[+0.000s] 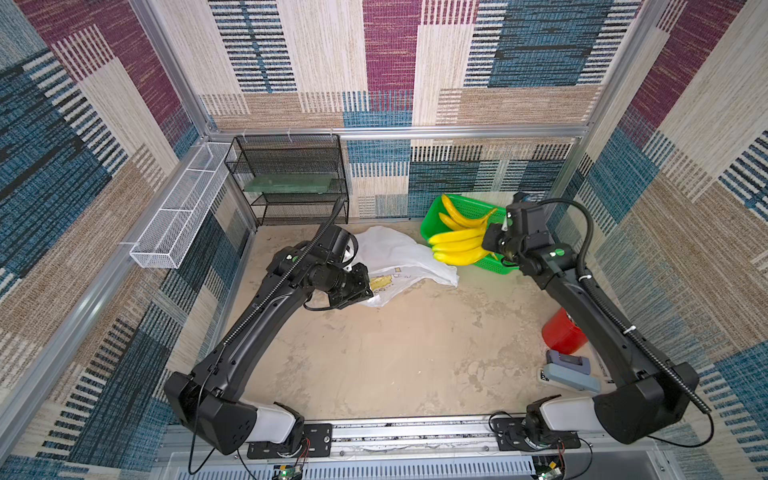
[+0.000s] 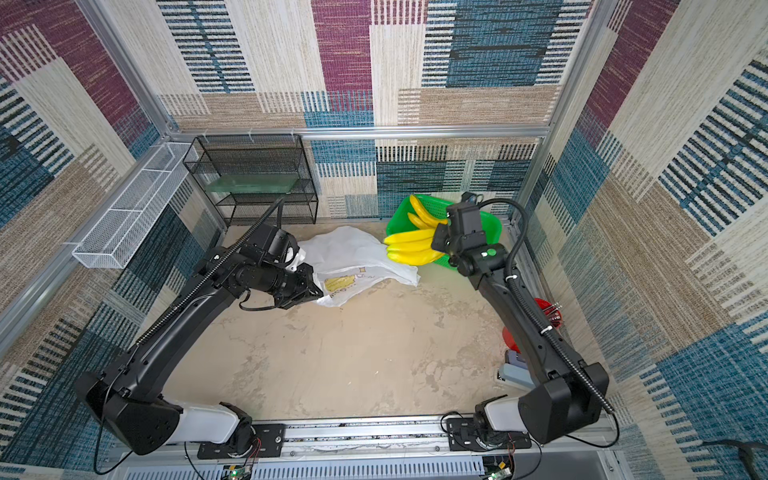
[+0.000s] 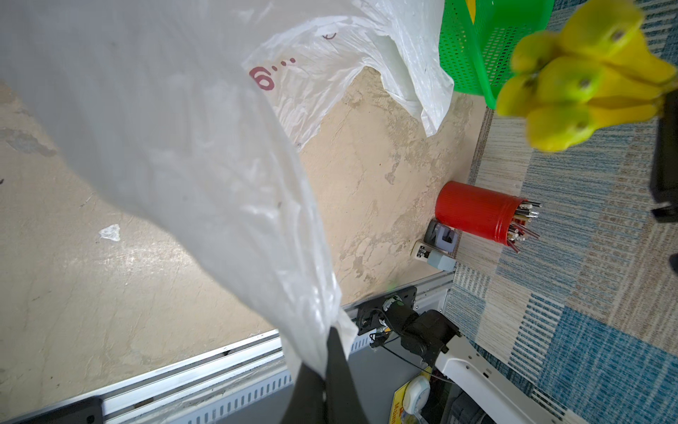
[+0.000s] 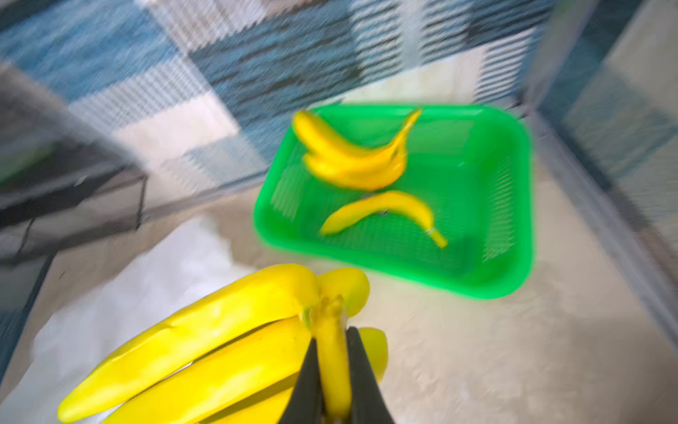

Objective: Place the banana into a plastic bag & tie a knot
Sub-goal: Place the banana into the plastic bag.

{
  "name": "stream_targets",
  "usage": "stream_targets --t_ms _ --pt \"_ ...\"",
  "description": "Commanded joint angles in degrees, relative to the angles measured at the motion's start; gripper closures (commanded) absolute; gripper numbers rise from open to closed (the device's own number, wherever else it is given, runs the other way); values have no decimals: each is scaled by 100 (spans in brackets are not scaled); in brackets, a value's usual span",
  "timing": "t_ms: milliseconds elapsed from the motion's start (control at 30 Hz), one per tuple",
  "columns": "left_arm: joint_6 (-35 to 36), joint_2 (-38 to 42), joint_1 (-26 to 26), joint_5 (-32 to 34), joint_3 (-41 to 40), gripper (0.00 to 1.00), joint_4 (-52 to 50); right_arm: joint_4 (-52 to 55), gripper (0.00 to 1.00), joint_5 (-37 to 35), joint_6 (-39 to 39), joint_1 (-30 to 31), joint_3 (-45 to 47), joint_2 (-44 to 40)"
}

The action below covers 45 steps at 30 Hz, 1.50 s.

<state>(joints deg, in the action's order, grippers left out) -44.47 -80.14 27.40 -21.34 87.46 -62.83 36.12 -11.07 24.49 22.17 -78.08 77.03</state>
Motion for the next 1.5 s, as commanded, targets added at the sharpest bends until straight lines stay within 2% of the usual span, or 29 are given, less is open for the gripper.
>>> stream_targets --t_ms 0,67,167,367,600,800,1000,1233,1333,1467 --pt "294 68 -6 -72 -69 100 -72 -74 100 584 382 736 270 -92" --pt "363 85 -6 -81 -105 100 -72 5 100 612 550 1219 303 79" --pt "488 86 -6 -161 -143 100 -72 84 100 853 815 1451 151 584" --pt "690 69 2 -337 -209 100 -63 829 100 849 1106 1402 -773 1852" --pt "799 64 44 -528 -363 100 -18 914 100 830 1264 1121 -1596 2570" --pt "741 -84 176 -632 -390 100 177 519 100 776 1541 1183 -1747 2731" --pt "307 -125 178 -871 -335 100 602 -788 100 415 1746 1550 -1120 2488" --pt "-115 -107 81 -1121 -294 100 1013 -2954 100 711 1820 1650 53 2316" --pt "-277 -90 -88 -1381 -309 100 1154 -4221 100 1002 1947 1641 717 2194" --pt "-621 -55 -297 -1725 -344 100 1537 -4961 100 1160 1955 1717 935 2271"
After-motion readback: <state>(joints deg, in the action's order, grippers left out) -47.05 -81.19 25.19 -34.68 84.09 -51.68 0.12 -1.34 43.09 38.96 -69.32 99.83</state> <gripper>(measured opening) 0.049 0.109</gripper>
